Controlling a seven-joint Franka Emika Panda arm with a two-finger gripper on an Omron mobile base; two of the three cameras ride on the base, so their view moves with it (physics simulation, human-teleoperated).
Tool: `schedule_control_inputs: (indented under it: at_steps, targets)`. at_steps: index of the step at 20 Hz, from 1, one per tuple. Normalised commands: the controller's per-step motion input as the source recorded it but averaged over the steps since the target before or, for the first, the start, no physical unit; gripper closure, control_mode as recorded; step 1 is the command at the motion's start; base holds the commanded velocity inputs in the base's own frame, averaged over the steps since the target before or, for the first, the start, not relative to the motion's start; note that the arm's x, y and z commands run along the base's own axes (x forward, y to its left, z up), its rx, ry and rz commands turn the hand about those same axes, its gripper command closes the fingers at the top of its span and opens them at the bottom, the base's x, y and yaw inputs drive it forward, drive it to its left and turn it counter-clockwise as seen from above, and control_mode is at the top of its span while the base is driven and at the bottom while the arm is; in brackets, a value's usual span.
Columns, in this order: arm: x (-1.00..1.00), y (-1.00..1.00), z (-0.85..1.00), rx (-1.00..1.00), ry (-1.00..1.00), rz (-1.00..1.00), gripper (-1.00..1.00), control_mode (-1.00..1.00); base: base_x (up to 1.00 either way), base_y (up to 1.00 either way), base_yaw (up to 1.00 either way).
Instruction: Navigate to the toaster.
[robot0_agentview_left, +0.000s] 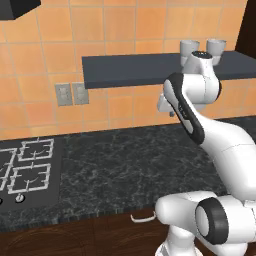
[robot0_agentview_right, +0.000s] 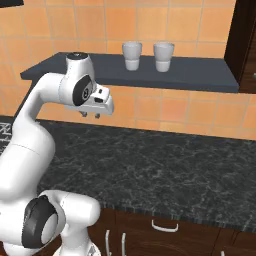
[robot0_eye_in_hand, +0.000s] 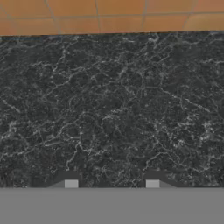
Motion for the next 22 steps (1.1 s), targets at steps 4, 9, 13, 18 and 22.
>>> schedule_control_inputs:
  at_steps: [4,9,13,18,22]
  targets:
    - [-0.68,-0.02,0.0,0.0,0.0,-0.01,-1.0,-1.0,0.0,0.0,0.0]
    - [-0.39,0.0,0.0,0.0,0.0,-0.01,-1.0,1.0,-0.57,-0.06,-0.19]
    - [0.0,0.0,0.0,0.0,0.0,0.0,-1.0,1.0,-0.68,-0.31,-0.61]
    - [0.0,0.0,0.0,0.0,0.0,0.0,-1.0,1.0,-0.27,-0.37,-0.67]
    - [0.0,0.0,0.0,0.0,0.0,0.0,-1.0,1.0,-0.02,-0.38,-0.74]
